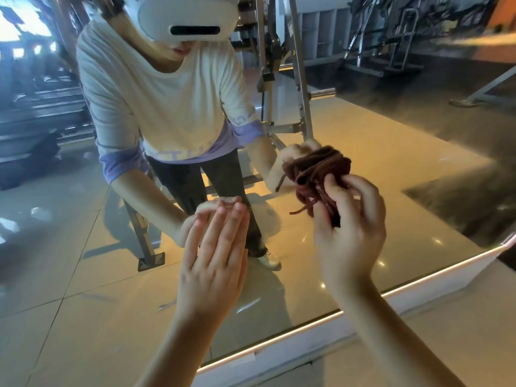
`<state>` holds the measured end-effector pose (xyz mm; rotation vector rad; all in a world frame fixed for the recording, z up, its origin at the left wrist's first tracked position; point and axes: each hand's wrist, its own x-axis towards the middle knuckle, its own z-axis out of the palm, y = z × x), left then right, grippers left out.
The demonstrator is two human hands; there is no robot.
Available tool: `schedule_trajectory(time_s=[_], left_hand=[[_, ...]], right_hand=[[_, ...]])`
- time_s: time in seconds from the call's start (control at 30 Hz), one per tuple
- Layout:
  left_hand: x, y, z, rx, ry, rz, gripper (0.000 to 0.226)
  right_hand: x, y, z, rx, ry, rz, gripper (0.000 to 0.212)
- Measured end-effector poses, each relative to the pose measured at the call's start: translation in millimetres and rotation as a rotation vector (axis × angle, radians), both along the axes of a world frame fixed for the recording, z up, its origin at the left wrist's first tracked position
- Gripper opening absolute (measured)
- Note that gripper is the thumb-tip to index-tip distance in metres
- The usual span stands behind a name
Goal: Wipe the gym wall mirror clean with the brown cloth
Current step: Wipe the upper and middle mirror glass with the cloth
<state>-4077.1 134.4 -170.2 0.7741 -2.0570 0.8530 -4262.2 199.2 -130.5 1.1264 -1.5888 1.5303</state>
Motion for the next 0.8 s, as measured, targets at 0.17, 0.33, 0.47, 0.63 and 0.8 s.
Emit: schedule_trajectory(time_s=[0.17,0.33,0.47,0.63,0.8], left_hand=[[-4,1,-1,0.006,0.008,0.004,0.056],[3,-1,1,-0.007,-0.024,-0.009,0.061],[1,-1,0,0.004,-0.014,-0.012,0.061],[1,0,1,0.009,-0.003,-0.019,0.061],[3,4,8,0.007,-0.020,-0.027,0.066]], right_hand=[[-6,-7,9,-0.051,-0.183,-0.063,0.032],[20,6,-5,0.061,-0.091,0.156,0.045],[20,-7,14,-0.066,-0.311,0.170,0.026],[12,-4,4,-0.005,-0.190,0.103,0.032],[6,-9,8,-0.100,-0.320,0.024,0.030]])
